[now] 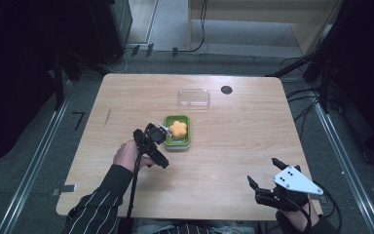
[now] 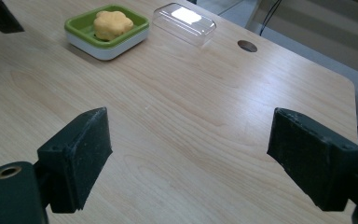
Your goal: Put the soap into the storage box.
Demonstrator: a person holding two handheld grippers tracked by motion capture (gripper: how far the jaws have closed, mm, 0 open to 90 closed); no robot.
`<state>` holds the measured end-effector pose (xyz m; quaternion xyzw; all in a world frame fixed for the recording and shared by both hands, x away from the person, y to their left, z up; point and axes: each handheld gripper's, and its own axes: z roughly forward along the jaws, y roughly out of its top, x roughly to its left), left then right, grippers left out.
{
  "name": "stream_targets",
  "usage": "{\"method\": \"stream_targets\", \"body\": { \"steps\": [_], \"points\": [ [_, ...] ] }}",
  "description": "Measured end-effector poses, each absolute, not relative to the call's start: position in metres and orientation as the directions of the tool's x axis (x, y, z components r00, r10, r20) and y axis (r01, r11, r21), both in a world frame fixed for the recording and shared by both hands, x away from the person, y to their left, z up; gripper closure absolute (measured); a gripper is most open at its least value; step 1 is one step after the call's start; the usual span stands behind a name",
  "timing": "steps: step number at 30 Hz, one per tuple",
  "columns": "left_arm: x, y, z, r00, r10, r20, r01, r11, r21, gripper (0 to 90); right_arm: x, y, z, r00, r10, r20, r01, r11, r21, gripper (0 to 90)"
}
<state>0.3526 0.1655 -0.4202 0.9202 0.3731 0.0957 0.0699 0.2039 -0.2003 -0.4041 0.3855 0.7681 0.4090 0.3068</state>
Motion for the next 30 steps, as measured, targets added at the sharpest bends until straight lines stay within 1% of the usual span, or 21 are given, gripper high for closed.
{"method": "stream_targets", "body": {
  "steps": [3, 14, 21, 27, 30],
  "points": [
    [0.347, 0.171, -0.423, 0.703, 0.701, 0.121, 0.678, -0.711, 0.187, 0.0, 0.204, -0.2, -0.404, -0.514, 0.843, -0.156, 0.34, 0.367, 0.866, 13.6],
    [0.323, 0.188, -0.428, 0.693, 0.712, 0.118, 0.689, -0.701, 0.182, 0.0, 0.203, -0.2, -0.404, -0.515, 0.843, -0.155, 0.34, 0.367, 0.866, 13.6],
    [0.308, 0.2, -0.435, 0.689, 0.718, 0.099, 0.702, -0.695, 0.155, 0.0, 0.203, -0.201, -0.404, -0.515, 0.843, -0.156, 0.338, 0.367, 0.867, 13.6],
    [0.294, 0.204, -0.443, 0.692, 0.717, 0.09, 0.704, -0.697, 0.137, 0.0, 0.203, -0.201, -0.404, -0.515, 0.843, -0.156, 0.337, 0.367, 0.867, 13.6],
    [0.293, 0.205, -0.446, 0.693, 0.716, 0.087, 0.705, -0.697, 0.13, 0.0, 0.203, -0.201, -0.404, -0.514, 0.844, -0.156, 0.337, 0.366, 0.867, 13.6]
  ]
}}
